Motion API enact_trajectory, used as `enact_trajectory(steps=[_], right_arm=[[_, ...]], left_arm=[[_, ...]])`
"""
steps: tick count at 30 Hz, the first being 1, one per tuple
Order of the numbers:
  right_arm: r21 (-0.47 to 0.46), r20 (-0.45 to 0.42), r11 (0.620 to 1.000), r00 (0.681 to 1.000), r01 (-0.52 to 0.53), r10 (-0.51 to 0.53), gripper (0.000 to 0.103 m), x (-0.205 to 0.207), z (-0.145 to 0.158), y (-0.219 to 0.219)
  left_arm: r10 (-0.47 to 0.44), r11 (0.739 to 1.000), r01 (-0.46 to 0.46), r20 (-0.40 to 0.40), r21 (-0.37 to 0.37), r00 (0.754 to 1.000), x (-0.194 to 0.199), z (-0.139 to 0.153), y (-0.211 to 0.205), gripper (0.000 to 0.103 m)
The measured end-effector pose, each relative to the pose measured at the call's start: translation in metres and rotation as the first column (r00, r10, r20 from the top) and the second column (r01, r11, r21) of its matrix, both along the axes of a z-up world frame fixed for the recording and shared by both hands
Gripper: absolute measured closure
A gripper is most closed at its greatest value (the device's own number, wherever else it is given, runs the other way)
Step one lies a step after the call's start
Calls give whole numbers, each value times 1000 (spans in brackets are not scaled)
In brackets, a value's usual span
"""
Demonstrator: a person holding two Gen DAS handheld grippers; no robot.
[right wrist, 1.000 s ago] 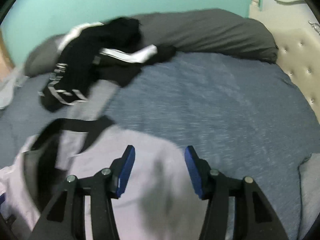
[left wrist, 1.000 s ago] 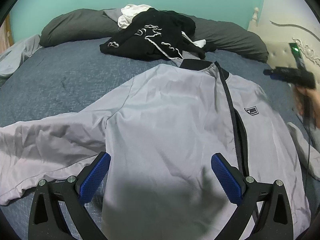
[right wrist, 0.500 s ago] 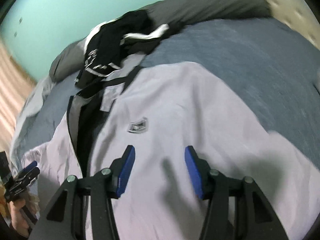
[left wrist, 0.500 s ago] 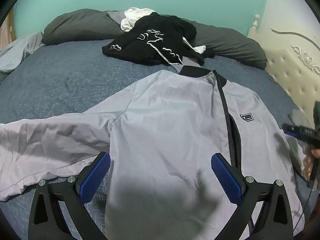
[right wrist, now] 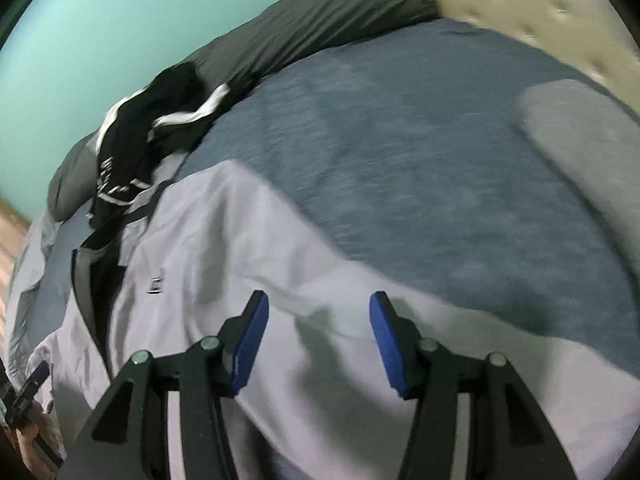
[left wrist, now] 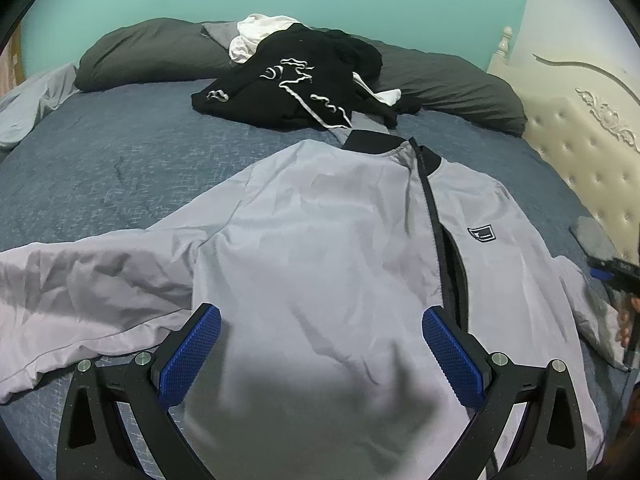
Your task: Fold clothes
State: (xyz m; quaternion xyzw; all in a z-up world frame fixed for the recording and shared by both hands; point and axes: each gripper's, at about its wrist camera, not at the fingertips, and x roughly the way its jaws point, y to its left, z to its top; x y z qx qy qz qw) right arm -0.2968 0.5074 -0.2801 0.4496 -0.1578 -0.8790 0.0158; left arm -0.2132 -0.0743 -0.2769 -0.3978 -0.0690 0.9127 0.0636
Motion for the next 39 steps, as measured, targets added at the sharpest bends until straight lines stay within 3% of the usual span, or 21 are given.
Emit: enact_trajectory(steps=[5,8,12,18,25,26,27,31,35,39], right_arm=[[38,13,991,992,129,-129,49,49,11,77],[63,22,972,974,225,-227,42,86,11,119],[85,43,945,947,315,-319,40,129,5,158],[128,82,922,922,366,-378,36,166,-5,196],[56,107,939,933,340,-345,37,175,-25,206],[62,105,938,933,340,-345,40,175,-27,204],[61,103,938,933,341,-345,52,176,-28,203],[67,73,944,942,324,-328,81,174,-23,197],[137,-20,942,951,308,-308,85,169,11,190],[193,-139,921,939,338,-315,86,163,59,197]], left_arm=[[-37,999,37,-9,-16,999,4,7,17,0],[-55,998,55,-10,-27,998,7,9,26,0],[-67,997,66,-16,-31,998,9,13,35,0],[-78,996,77,-16,-39,997,9,13,44,0],[-88,995,88,-7,-50,996,8,9,49,0],[-89,995,88,-6,-51,996,7,8,50,0],[-89,995,89,-5,-51,996,7,8,50,0],[-90,995,90,0,-52,996,6,6,51,0],[-93,994,93,3,-57,996,6,4,53,0],[-96,994,96,5,-58,995,6,3,54,0]])
